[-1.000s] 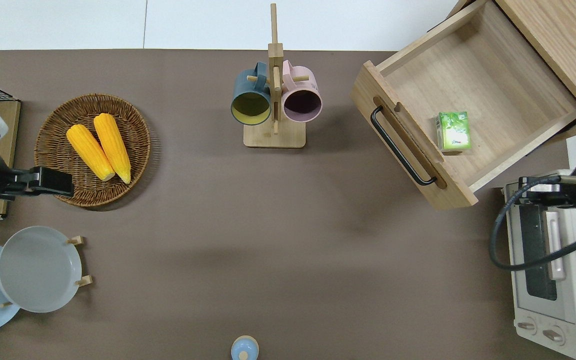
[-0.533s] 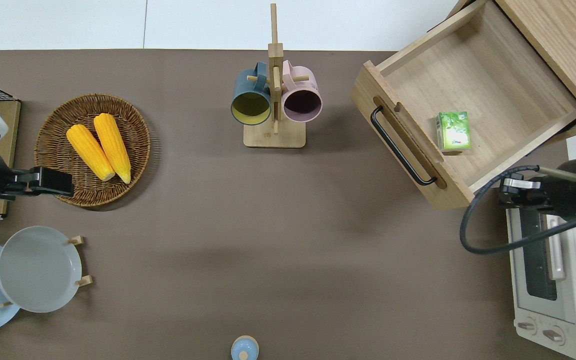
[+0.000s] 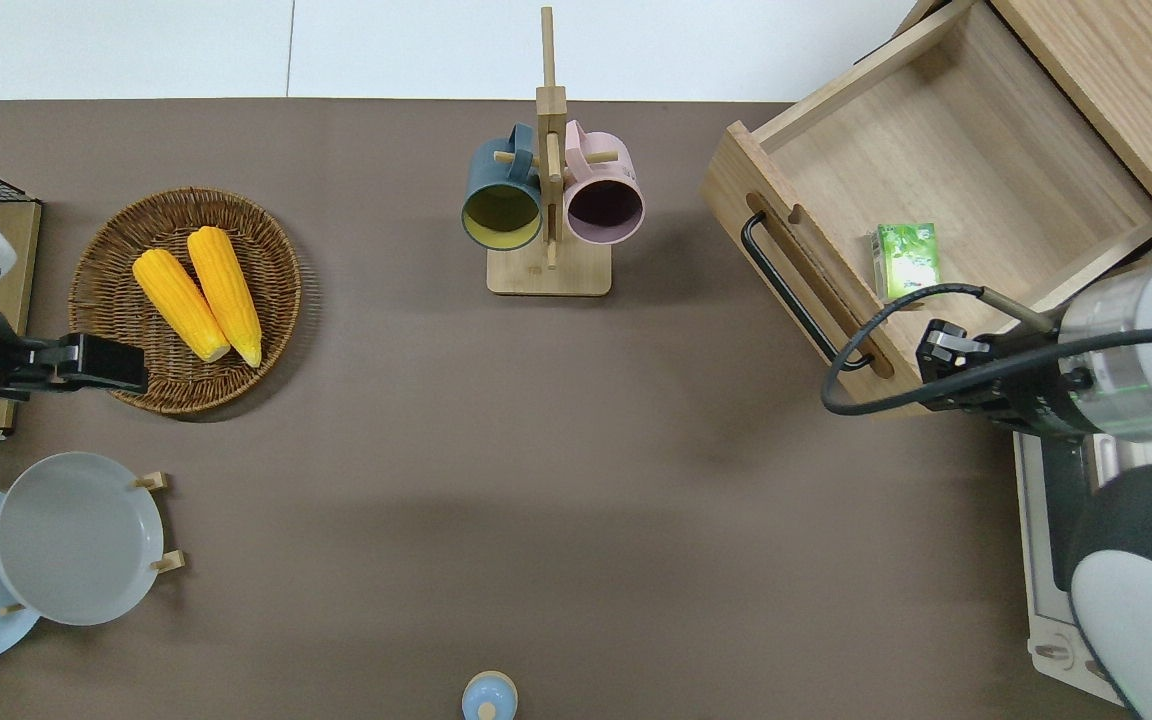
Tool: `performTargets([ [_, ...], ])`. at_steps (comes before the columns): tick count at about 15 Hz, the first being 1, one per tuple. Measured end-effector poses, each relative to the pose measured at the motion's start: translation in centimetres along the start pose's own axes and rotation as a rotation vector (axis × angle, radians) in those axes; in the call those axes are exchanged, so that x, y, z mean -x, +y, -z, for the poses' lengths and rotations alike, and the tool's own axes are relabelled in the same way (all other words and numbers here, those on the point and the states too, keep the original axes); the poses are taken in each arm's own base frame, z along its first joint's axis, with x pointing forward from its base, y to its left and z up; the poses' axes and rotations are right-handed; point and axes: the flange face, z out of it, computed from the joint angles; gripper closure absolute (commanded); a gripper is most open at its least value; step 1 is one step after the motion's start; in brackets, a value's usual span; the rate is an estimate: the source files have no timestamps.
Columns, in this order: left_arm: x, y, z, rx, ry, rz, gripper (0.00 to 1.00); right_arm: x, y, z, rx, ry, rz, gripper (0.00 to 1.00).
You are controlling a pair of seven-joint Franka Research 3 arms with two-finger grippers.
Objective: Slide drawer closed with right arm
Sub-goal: 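Move the right gripper up to the open drawer's front handle, then push the drawer front away from the robot with the right gripper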
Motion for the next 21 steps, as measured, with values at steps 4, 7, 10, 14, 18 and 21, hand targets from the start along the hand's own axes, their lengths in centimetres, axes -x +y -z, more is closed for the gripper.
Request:
performTargets([
  [4,0.0,0.0,0.0,0.0,0.0,0.0,0.0,-0.3,-1.9,-2.1,-0.014,-0.012,-0.075,1.0],
  [7,0.0,0.0,0.0,0.0,0.0,0.0,0.0,-0.4,-3.3,-3.6,-0.026,-0.012,-0.128,1.0],
  [10,0.0,0.0,0.0,0.0,0.0,0.0,0.0,-0.4,-5.3,-5.5,-0.045,-0.011,-0.195,1.0],
  [14,0.0,0.0,0.0,0.0,0.0,0.0,0.0,-0.1,-7.2,-7.4,-0.054,-0.02,-0.221,1.0],
  [18,0.0,0.0,0.0,0.0,0.0,0.0,0.0,-0.6,-8.7,-9.5,-0.069,-0.021,-0.232,1.0],
  [21,0.0,0.0,0.0,0.0,0.0,0.0,0.0,-1.4,-9.4,-10.9,-0.082,-0.001,-0.231,1.0],
])
